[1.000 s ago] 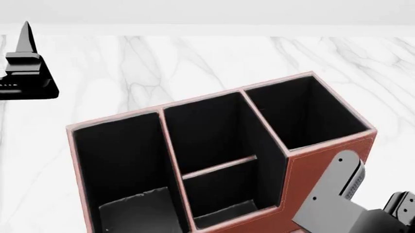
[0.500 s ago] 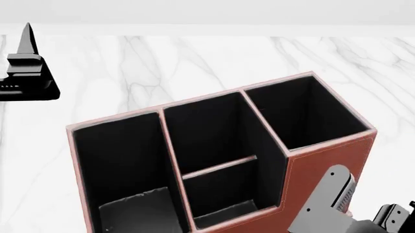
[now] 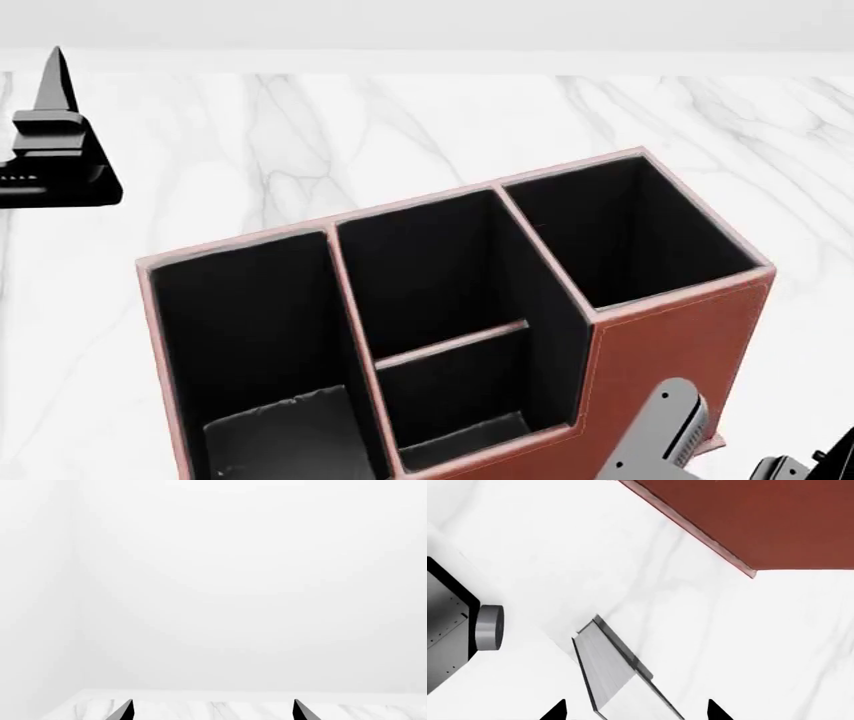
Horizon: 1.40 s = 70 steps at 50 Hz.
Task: Pick up the book and place it in the left compartment of the caddy.
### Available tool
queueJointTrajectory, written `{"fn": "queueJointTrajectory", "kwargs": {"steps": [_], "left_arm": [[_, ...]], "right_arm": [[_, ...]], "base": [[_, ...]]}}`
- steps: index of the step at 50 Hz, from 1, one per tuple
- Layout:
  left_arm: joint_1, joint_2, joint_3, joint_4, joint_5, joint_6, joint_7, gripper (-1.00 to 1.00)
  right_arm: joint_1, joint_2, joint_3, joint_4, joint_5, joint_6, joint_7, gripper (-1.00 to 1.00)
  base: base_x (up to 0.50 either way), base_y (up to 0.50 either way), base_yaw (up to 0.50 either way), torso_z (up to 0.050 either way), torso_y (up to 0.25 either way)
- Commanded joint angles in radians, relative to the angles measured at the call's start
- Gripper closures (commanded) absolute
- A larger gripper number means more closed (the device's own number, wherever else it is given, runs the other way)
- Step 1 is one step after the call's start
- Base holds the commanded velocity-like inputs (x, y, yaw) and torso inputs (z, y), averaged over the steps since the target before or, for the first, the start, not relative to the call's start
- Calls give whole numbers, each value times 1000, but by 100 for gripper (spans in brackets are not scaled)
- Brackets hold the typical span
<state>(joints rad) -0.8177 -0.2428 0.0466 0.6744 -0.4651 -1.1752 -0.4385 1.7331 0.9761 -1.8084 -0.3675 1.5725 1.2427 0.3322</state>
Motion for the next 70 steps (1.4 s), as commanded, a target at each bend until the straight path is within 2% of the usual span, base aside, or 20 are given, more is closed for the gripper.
{"fn": "queueJointTrajectory", "kwargs": {"steps": [1, 21, 22, 41, 46, 48, 54, 59, 63, 70], "left_arm": [[-2, 17, -27, -2, 12, 1, 19, -100], [4, 9, -26, 0, 2, 5, 11, -100], [3, 10, -26, -1, 2, 5, 10, -100], [7, 7, -19, -1, -7, 11, 2, -100], [6, 6, -20, -1, -10, 11, -1, -100], [6, 6, -18, -3, -9, 13, -2, -100], [6, 6, -18, -1, -14, 11, -5, -100], [3, 5, -18, -1, -17, 8, -9, -100], [1, 4, -20, -1, -20, 6, -11, -100], [3, 1, -19, -2, -22, 9, -14, -100]], "right_arm": [[-56, -26, 2, 34, -61, -37, -33, -100], [-101, -38, -42, 102, -75, -9, 27, -100], [-100, -35, -39, 95, -72, -13, 27, 100], [-110, -39, -24, 64, -101, -70, -26, 100], [-132, -26, 31, 67, -83, -183, -49, 100], [-153, -13, 91, 91, -15, -284, -35, 100], [-190, -5, 179, 117, 28, -459, -42, 100], [-234, -10, 279, 225, 229, -630, 85, 100], [-248, -19, 306, 266, 336, -667, 127, 100], [-249, -33, 299, 282, 377, -648, 157, 100]], "base": [[0, 0, 0, 0, 0], [0, 0, 0, 0, 0], [0, 0, 0, 0, 0], [0, 0, 0, 0, 0], [0, 0, 0, 0, 0], [0, 0, 0, 0, 0], [0, 0, 1, -3, 0], [0, 0, 0, 0, 0], [0, 0, 0, 0, 0], [0, 0, 0, 0, 0]]}}
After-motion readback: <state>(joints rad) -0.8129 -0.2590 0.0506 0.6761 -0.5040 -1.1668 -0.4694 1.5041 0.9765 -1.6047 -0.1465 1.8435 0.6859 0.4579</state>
